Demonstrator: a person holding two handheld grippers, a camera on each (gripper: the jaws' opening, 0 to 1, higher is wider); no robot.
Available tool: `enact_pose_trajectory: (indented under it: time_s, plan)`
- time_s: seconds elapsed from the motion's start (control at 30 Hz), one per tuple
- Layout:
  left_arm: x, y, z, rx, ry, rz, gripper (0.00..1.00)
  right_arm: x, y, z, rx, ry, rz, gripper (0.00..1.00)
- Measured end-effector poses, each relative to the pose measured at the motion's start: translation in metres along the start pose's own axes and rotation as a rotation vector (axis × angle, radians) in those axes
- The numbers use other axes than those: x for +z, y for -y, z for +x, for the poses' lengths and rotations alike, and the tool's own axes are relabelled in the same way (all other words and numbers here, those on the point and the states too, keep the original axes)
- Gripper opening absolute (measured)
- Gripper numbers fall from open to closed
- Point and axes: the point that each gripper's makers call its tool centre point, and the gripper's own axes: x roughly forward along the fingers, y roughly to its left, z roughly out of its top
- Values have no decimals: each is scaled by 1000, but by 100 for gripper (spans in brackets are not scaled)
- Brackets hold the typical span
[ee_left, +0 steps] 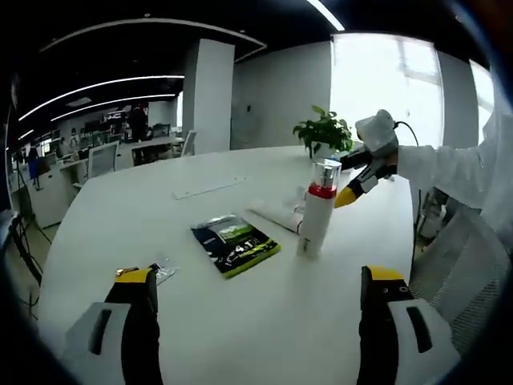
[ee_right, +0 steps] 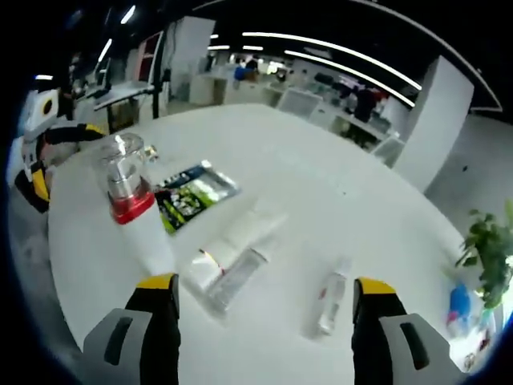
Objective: Arrange the skincare products in the storage area until every visible bottle or jar stands upright without overlapping.
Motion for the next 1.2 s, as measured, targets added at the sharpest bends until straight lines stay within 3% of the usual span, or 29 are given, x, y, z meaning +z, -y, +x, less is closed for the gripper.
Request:
enact_pose_trajectory:
  time_s: [0.2, 0.43, 0.73, 1.2]
  plan:
    - [-2, -7, -1, 2, 1, -7, 99, 8, 2, 17, 17, -8, -12, 80]
    - [-5, -13, -1, 9, -1, -14, 99, 12, 1, 36, 45, -26, -6, 65]
    - [-6, -12, -2, 5, 0, -18, 99, 21, -4, 47, 69, -33, -11, 53]
    - [-7, -11, -2, 5, -3, -27, 99, 27, -27, 70, 146, -48, 38, 45]
